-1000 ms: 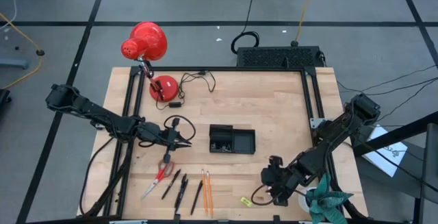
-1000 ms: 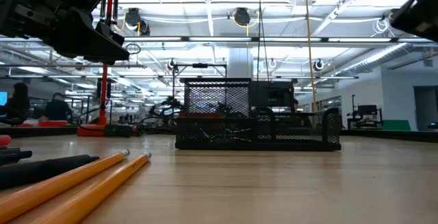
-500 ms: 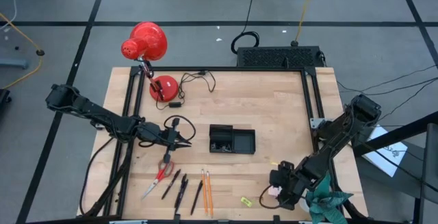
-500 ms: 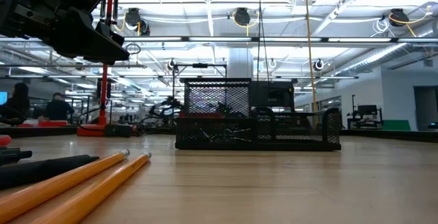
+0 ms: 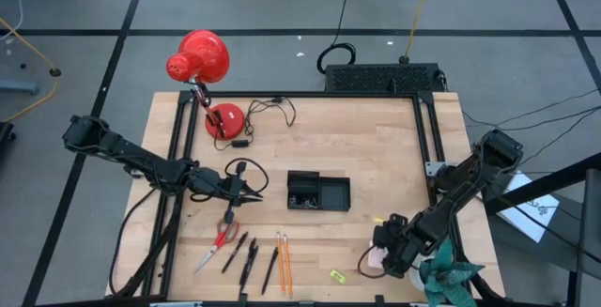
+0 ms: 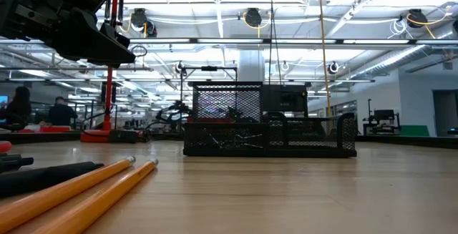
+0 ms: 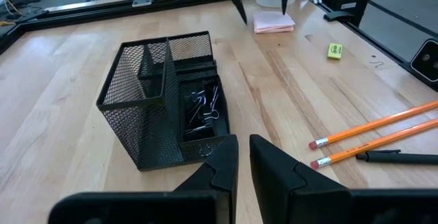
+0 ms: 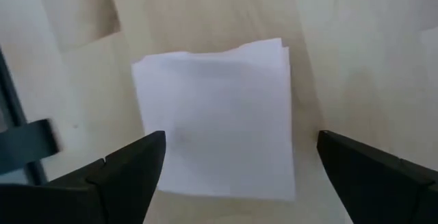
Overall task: Pick and place office supplies into organizer
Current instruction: Put the pink sticky notes into the black desk organizer
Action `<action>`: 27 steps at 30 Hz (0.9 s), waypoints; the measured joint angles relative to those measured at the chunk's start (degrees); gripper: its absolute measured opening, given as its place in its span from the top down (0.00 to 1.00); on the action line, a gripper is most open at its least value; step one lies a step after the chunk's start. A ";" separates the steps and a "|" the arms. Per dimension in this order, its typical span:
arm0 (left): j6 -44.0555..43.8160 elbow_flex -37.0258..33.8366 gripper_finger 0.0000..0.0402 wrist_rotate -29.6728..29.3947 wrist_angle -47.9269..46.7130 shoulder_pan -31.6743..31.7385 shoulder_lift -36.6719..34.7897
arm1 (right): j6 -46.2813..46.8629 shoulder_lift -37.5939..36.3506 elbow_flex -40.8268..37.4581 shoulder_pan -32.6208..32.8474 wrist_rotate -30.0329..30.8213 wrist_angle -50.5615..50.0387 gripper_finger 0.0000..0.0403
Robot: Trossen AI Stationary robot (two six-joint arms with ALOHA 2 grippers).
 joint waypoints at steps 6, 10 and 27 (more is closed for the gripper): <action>0.00 0.00 0.88 0.00 0.01 0.00 -0.01 | 0.72 -0.45 -4.66 0.04 1.29 5.15 0.07; 0.00 0.00 0.88 0.00 -0.02 0.00 0.00 | 0.56 -0.37 -5.75 0.08 2.55 5.14 0.12; 0.00 0.00 0.88 0.01 -0.02 0.01 0.00 | -2.49 -0.15 -9.27 0.00 5.69 11.68 0.77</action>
